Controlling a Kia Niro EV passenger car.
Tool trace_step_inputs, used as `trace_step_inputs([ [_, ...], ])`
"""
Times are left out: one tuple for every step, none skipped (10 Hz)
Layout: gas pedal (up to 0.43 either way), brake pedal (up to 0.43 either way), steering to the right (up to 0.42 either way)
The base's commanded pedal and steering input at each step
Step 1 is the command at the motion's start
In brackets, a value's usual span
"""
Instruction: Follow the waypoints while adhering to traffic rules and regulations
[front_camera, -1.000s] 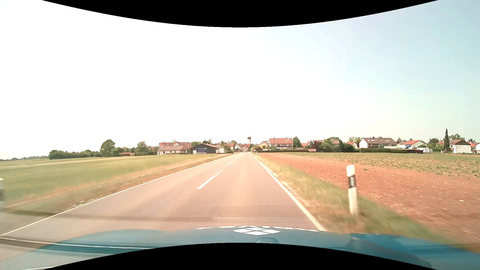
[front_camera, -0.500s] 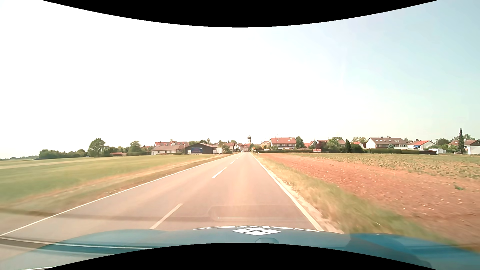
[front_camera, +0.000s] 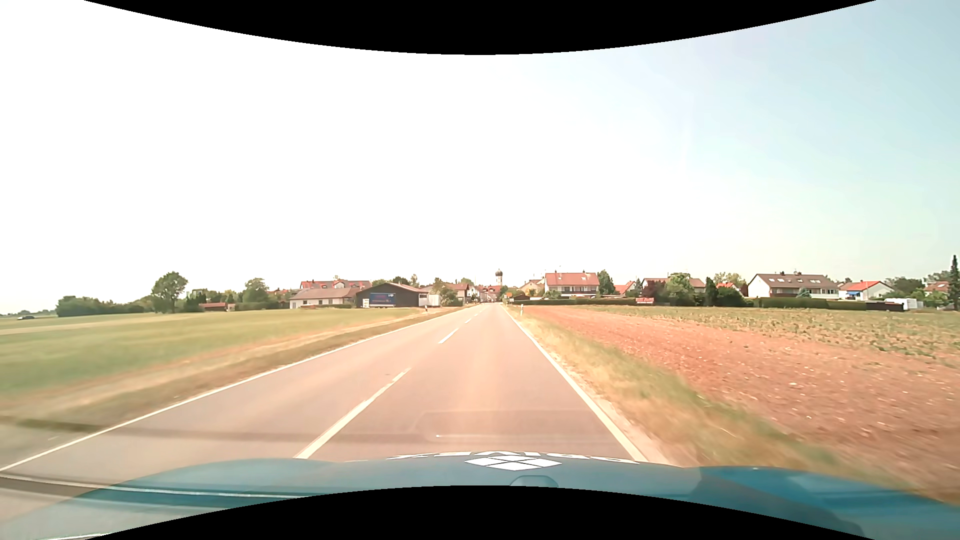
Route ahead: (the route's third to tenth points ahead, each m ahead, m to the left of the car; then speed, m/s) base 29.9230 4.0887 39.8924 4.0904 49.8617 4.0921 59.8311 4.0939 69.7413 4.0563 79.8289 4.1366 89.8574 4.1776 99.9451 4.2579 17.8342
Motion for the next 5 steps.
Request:
trace_step_inputs([
  [0.118, 0.000, -0.002],
  [0.118, 0.000, -0.003],
  [0.118, 0.000, -0.003],
  [0.118, 0.000, -0.003],
  [0.118, 0.000, -0.003],
])
